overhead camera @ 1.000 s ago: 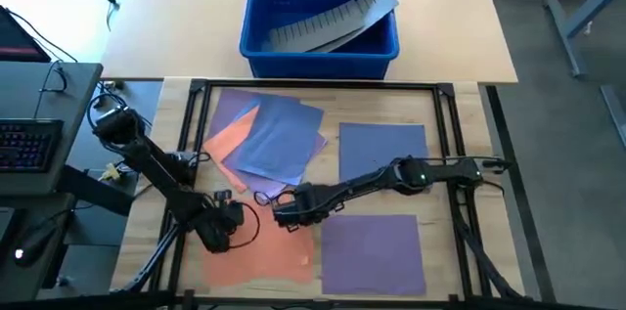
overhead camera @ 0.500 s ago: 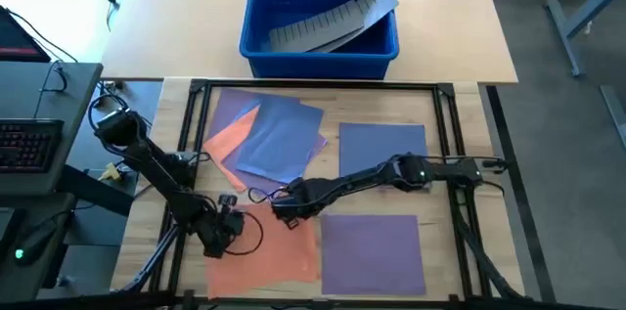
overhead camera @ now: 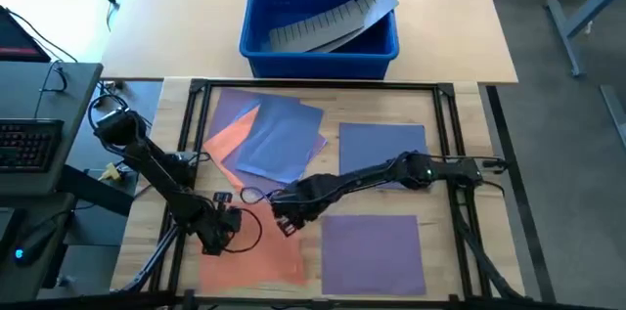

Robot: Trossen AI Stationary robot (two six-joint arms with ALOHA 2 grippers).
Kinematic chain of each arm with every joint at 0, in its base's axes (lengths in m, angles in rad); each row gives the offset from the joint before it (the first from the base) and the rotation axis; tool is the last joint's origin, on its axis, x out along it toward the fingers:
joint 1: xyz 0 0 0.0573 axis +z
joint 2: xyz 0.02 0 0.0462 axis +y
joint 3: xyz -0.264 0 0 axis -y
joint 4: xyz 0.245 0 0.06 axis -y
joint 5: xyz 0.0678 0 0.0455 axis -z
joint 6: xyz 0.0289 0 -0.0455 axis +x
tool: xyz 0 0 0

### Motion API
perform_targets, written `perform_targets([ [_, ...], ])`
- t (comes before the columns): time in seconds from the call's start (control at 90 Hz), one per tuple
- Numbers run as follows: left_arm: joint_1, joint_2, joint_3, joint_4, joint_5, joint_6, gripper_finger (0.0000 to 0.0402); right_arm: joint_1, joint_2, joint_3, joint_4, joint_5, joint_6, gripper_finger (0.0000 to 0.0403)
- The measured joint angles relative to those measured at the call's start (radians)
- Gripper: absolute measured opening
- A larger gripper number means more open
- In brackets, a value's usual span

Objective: Organize paper
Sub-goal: Stack the orange paper on top of the orange paper

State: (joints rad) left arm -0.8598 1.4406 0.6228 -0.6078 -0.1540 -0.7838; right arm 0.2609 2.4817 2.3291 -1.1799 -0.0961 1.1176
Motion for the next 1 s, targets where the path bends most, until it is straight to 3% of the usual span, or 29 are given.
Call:
perform_targets([
  [0.2,-0.013,0.000,0.000,-0.003,-0.002,-0.027,0.0000,0.032,0.000,-0.007,0.156,-0.121,-0.046,0.0243],
  [0.444,-0.032,0.000,-0.001,-0.006,-0.005,-0.052,0.0000,0.098,-0.019,-0.008,0.162,-0.165,-0.069,0.0252],
  [0.722,-0.041,0.000,-0.001,-0.002,-0.011,-0.053,0.0000,0.159,0.013,-0.042,0.391,-0.033,0.045,0.0252],
  [0.833,-0.043,0.000,-0.001,-0.001,-0.012,-0.053,0.0000,0.155,0.018,-0.096,0.392,0.037,0.148,0.0252],
  [1.0,-0.045,0.000,-0.001,0.001,-0.013,-0.053,0.0000,0.142,0.019,-0.196,0.402,0.044,0.319,0.0252],
])
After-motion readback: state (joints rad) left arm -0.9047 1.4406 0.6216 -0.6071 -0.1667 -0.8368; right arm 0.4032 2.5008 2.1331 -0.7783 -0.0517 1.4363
